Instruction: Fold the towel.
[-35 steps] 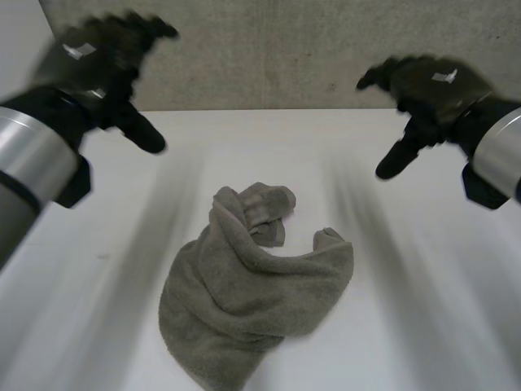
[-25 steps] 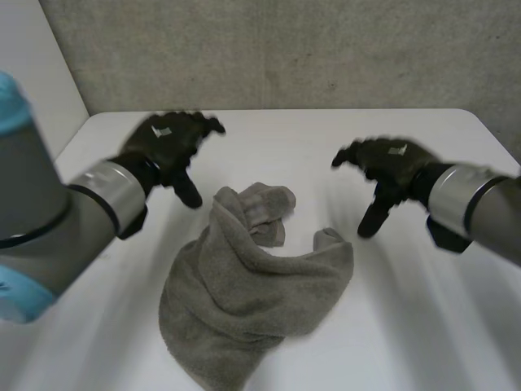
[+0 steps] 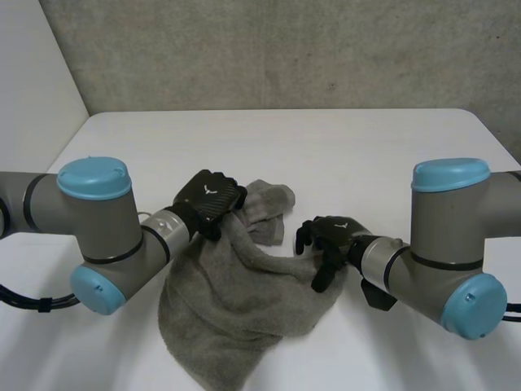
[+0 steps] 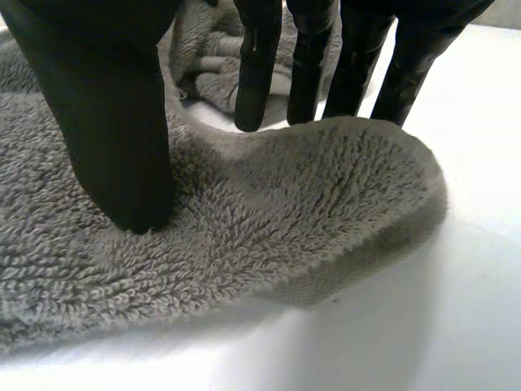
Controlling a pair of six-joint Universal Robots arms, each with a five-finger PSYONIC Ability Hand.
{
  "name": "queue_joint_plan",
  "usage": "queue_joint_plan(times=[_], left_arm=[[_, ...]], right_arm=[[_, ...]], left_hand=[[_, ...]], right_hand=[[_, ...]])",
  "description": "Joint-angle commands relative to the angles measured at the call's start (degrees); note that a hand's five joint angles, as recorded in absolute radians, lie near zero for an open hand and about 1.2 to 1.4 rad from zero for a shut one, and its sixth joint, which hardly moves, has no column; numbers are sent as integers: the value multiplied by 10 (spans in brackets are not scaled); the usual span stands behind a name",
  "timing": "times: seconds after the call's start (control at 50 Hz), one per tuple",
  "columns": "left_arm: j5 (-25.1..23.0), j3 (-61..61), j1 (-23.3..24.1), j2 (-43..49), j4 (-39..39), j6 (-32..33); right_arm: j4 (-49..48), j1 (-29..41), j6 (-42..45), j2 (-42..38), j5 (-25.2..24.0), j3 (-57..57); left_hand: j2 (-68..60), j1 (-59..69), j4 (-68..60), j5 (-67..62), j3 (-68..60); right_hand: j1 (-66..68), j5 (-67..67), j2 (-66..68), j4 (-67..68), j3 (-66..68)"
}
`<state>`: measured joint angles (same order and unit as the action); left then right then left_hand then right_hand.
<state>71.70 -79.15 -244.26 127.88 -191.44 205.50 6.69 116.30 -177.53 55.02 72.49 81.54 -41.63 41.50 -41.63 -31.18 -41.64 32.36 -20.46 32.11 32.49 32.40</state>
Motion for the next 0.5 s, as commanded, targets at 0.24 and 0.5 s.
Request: queue_joint_plan(times=[0.24,0.5], left_arm=[[2,7,-1,5,-4,7],[9,24,-1,4,-140,81]], right_arm=[[15,11,8,4,-17,2],[-39,22,134,-1,62,-130]], left_hand=[[-224,225,-224,-229,-224],[-384,385,-384,-388,-384]], right_hand=[[73,-92,76,72,73],[476,-495,479,475,476]])
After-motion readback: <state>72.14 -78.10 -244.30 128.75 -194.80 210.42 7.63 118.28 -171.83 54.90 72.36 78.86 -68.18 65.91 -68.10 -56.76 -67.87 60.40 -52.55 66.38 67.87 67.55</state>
